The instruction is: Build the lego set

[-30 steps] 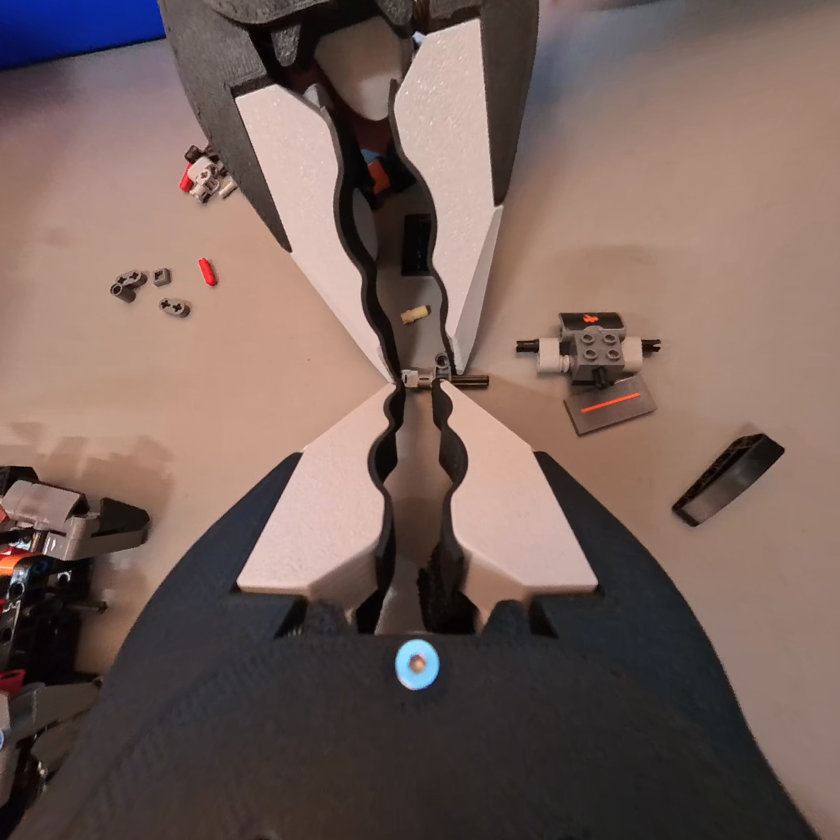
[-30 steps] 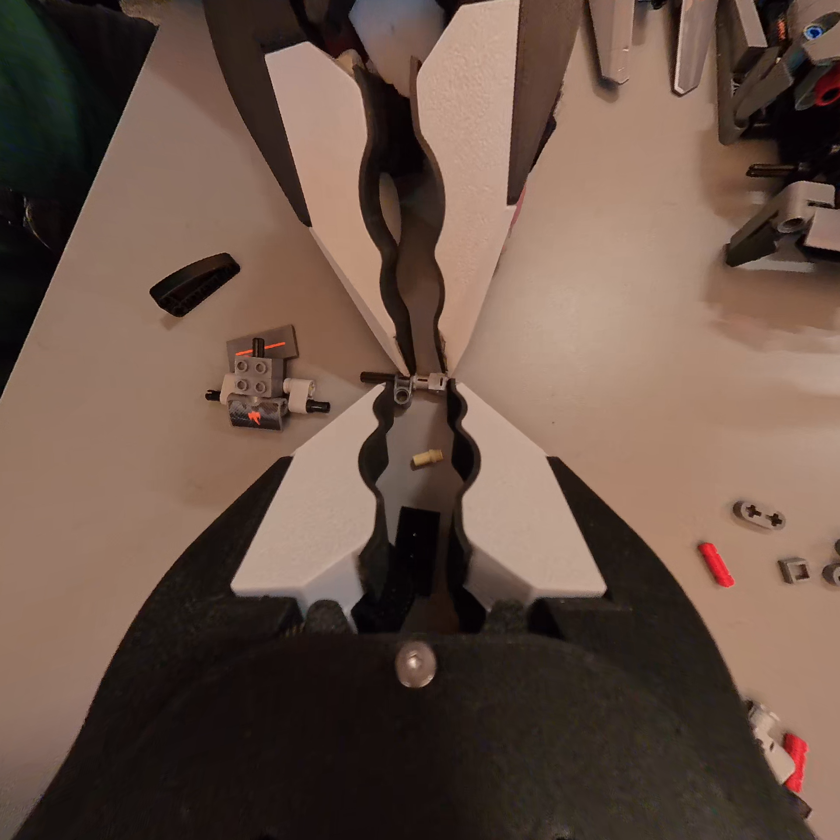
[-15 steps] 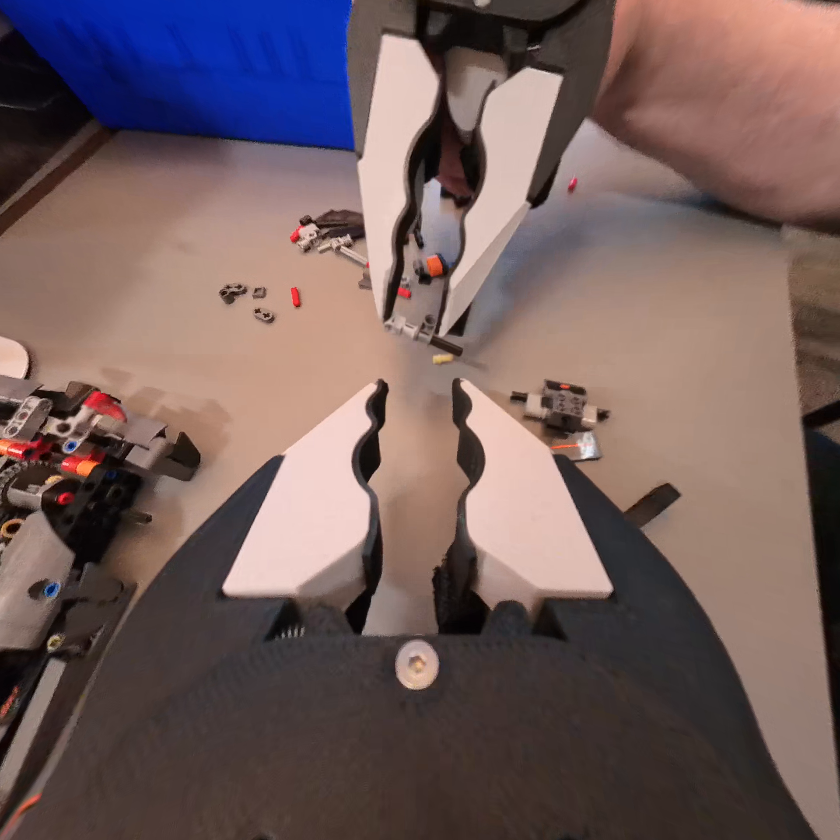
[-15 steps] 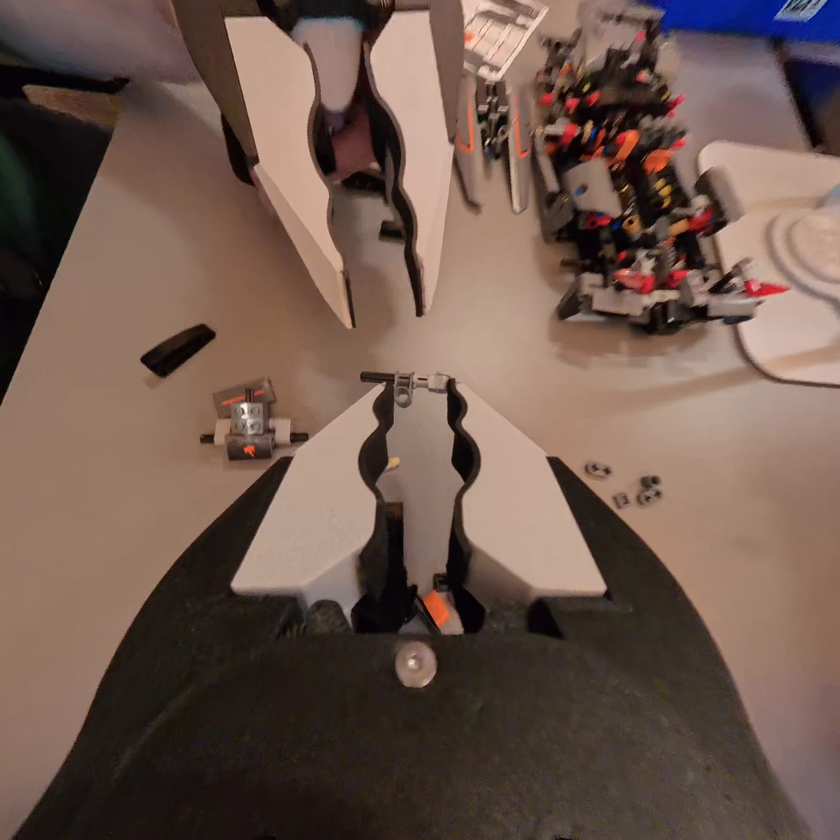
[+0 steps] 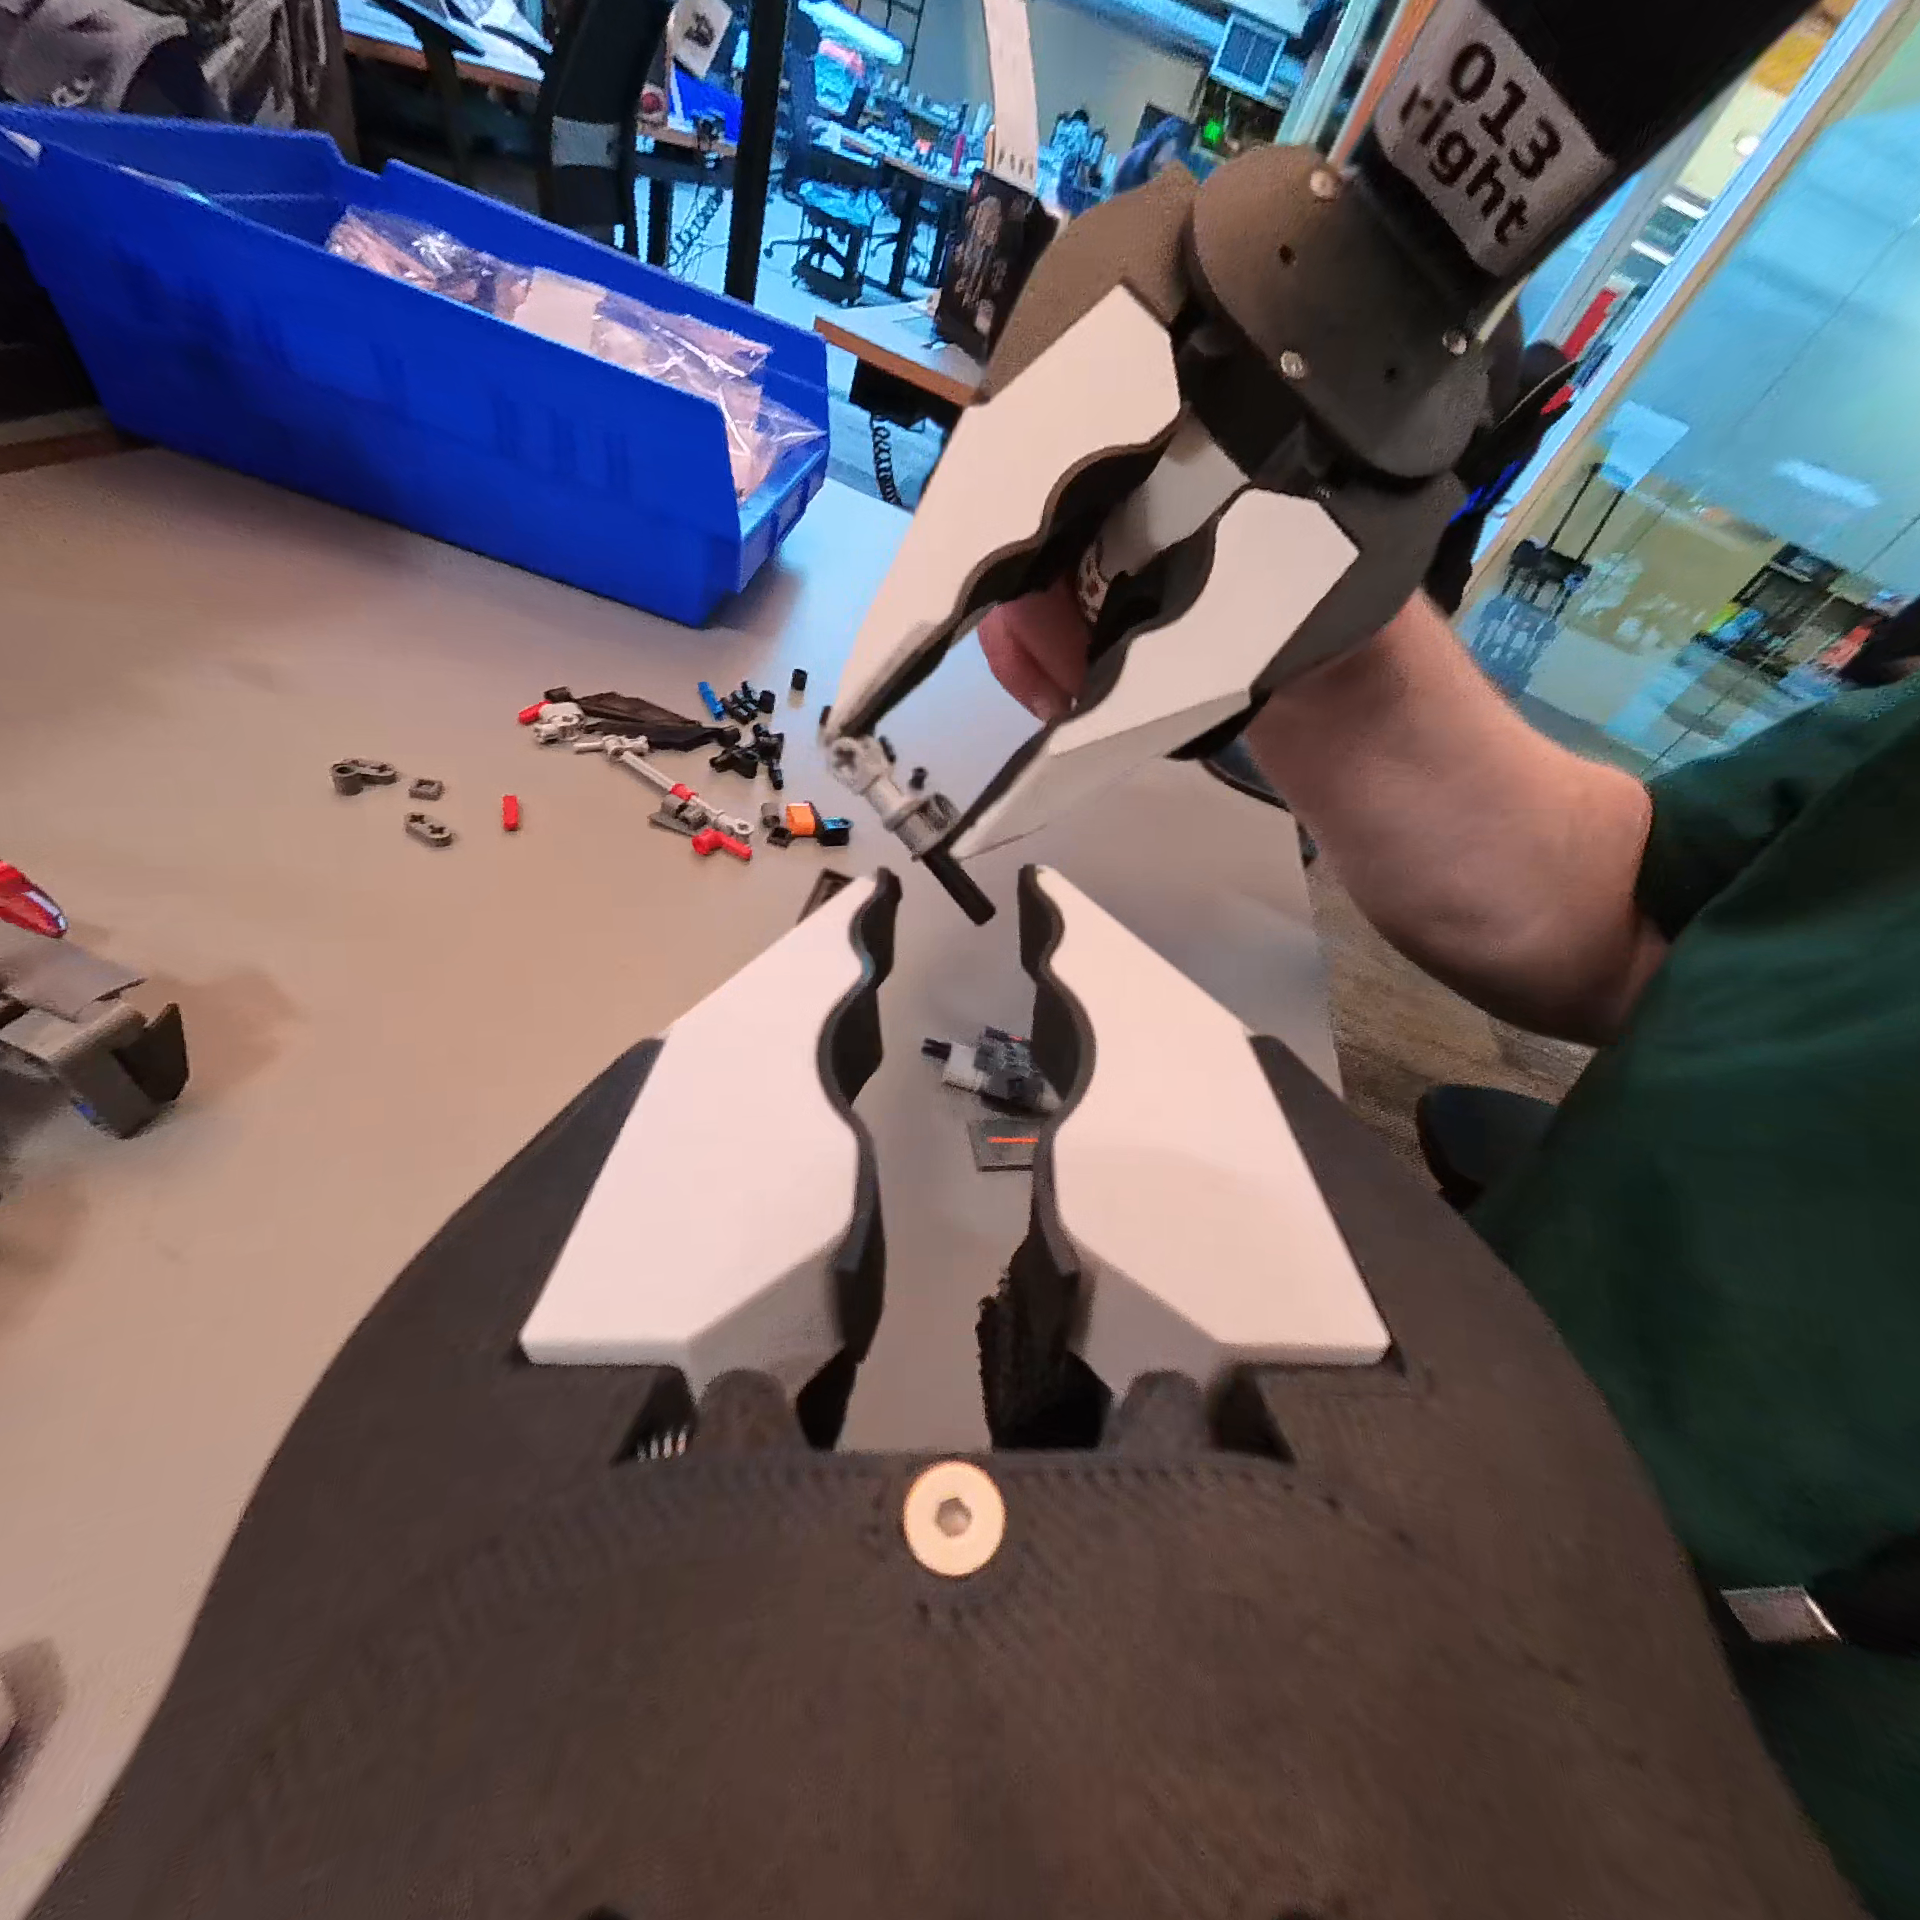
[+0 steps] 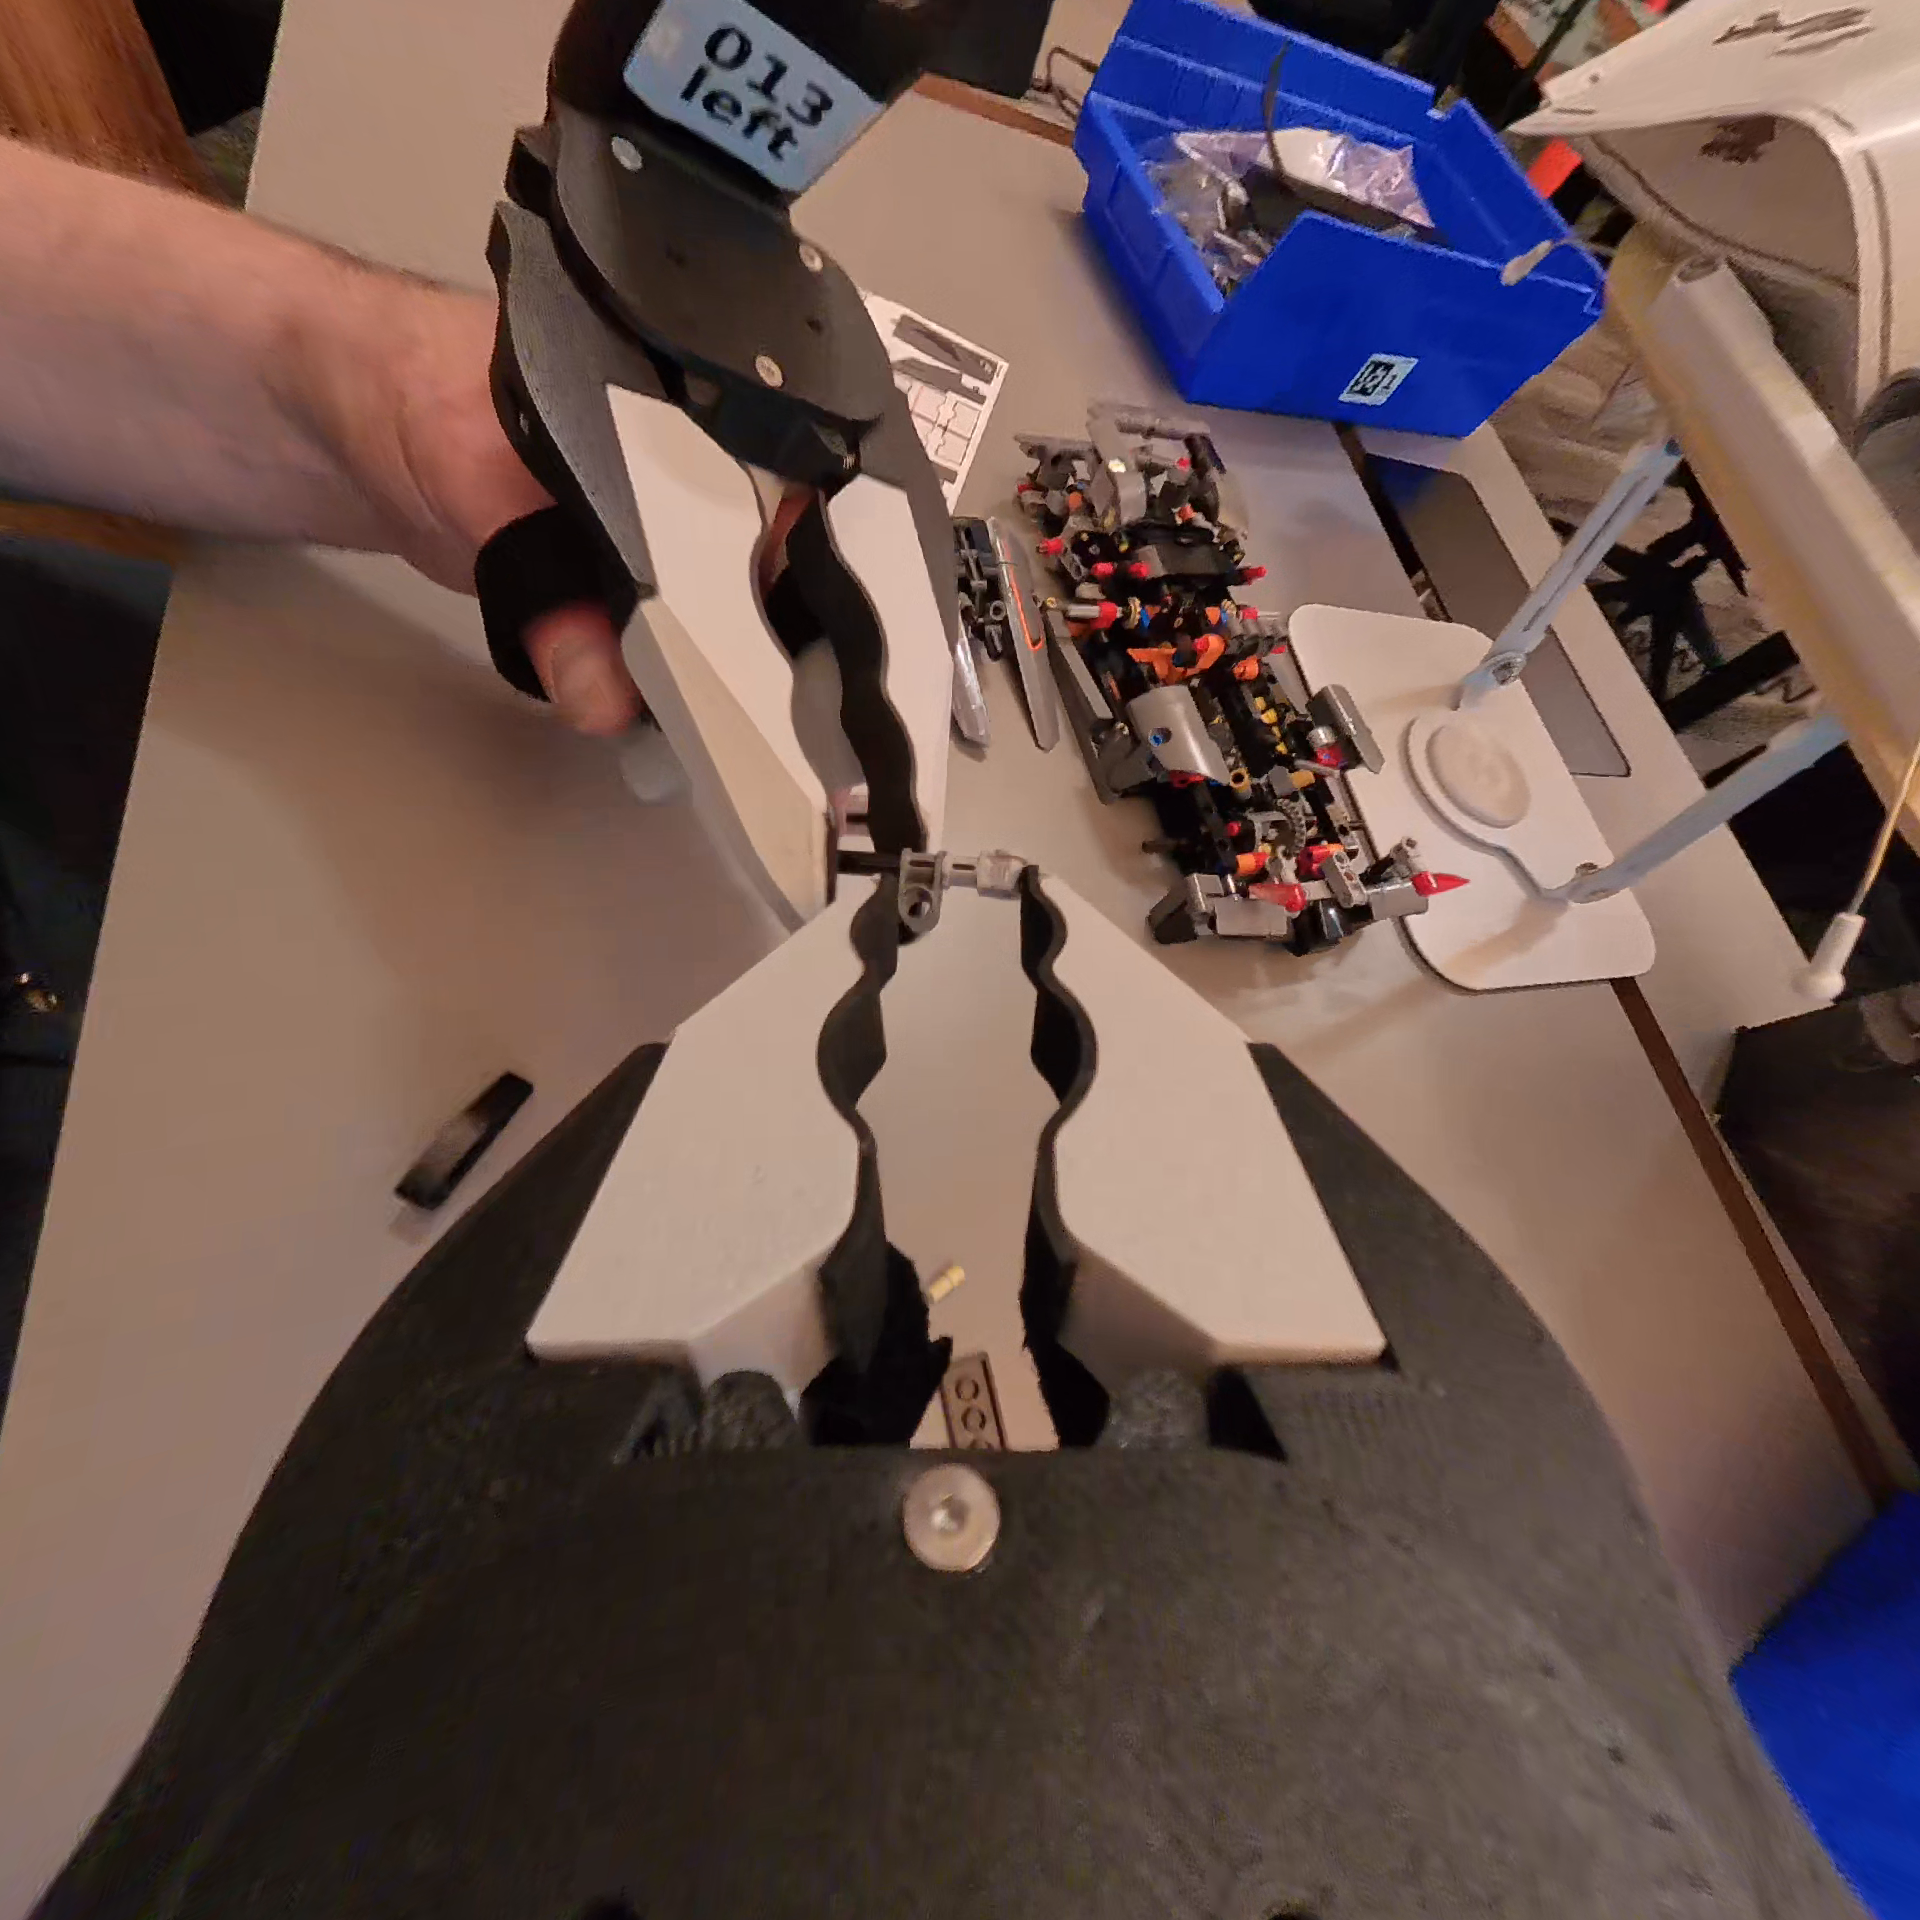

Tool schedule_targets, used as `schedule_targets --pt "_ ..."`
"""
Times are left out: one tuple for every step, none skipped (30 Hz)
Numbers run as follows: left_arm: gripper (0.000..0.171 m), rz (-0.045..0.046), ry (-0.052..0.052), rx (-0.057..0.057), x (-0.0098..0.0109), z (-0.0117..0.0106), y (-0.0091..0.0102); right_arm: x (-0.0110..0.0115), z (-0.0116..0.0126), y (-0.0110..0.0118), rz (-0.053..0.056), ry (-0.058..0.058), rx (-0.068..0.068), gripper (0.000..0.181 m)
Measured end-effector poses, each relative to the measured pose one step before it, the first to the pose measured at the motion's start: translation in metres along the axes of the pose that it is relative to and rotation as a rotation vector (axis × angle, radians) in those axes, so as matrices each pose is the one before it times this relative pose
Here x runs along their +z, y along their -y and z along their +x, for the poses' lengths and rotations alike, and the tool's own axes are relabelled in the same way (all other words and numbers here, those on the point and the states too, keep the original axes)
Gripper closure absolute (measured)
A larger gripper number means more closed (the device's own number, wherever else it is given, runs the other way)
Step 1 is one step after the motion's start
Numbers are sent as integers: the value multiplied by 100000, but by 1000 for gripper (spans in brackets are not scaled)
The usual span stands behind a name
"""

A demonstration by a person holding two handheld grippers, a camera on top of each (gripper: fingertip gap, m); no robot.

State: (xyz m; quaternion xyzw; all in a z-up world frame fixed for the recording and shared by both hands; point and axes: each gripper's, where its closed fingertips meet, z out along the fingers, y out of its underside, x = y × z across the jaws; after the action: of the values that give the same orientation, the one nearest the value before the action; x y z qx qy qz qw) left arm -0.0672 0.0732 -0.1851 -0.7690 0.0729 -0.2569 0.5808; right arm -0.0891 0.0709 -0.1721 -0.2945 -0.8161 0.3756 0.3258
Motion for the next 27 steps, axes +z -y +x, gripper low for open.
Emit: schedule_targets --pt "153 898 -703 -320 -131 190 106 87 -234 360 384 -1443 -24 160" --pt "156 862 -924 -590 -128 201 96 61 -140 249 -101 -2154 -689 159" --pt "158 732 -867 -739 -136 162 51 -9 -60 193 -137 -2264 -500 160" --pt "158 898 -923 -633 -162 120 53 -61 -81 211 470 -1460 333 160" --pt "159 1218 -1629 -1141 -146 220 92 -83 -82 209 942 -1024 697 159" --pt "159 1311 -1577 -1374 -115 215 109 -86 -28 163 975 -996 1046 159" --pt "161 1118 -1204 -1111 -70 169 84 -66 0 90 655 -945 1122 159" --pt "164 554 -961 -1345 -26 136 12 -66 -6 50 375 -935 770 159" --pt "164 584 -721 -1609 5 85 47 -90 13 116 659 -996 607 159" --pt "165 972 -767 -726 -14 131 120 -115 -5 174 919 -911 455 159" --pt "165 878 -787 -51 -42 154 141 -129 53 186 945 -1049 244 159" --pt "166 604 225 34 -18 20 144 -149 42 210 1025 -706 584 159" --pt "168 809 670 -149 5 -31 218 -172 46 207 1150 -397 1478 159" --pt "169 647 -825 213 -9 178 250 -226 47 213 1437 -116 1548 158" --pt "169 -258 -1610 -8 49 294 178 -255 26 162 1394 56 1290 157" --pt "169 -762 -264 1121 98 193 123 -198 44 34 780 8 1535 157" --pt "170 -1363 628 1359 122 62 41 -209 53 -27 461 20 1507 155" --pt "169 -1511 -315 697 122 131 7 -278 36 25 821 95 1022 154" --pt "169 -1074 -1164 390 157 234 22 -271 -18 34 846 339 860 154" --pt "170 -749 -1116 -138 167 210 48 -206 34 -12 174 -109 811 153" --pt "170 -709 -866 -911 137 88 35 -148 85 -42 -454 -760 -127 152" --pt "170 -771 -816 -663 120 50 -33 -141 29 -38 -724 -682 -1044 152" --pt "170 -414 -410 134 122 35 -16 -158 -93 43 -273 -10 -1309 154" --pt "170 8 -1076 143 111 157 37 -165 18 94 389 -527 -776 152" --pt "170 604 -1549 -999 49 169 116 -135 48 78 386 -471 469 152" --pt "170 269 -1026 -722 59 96 53 -71 -82 -47 -98 830 2100 154" --pt "170 -442 -159 424 58 18 -45 -15 49 -137 -439 411 3244 154"
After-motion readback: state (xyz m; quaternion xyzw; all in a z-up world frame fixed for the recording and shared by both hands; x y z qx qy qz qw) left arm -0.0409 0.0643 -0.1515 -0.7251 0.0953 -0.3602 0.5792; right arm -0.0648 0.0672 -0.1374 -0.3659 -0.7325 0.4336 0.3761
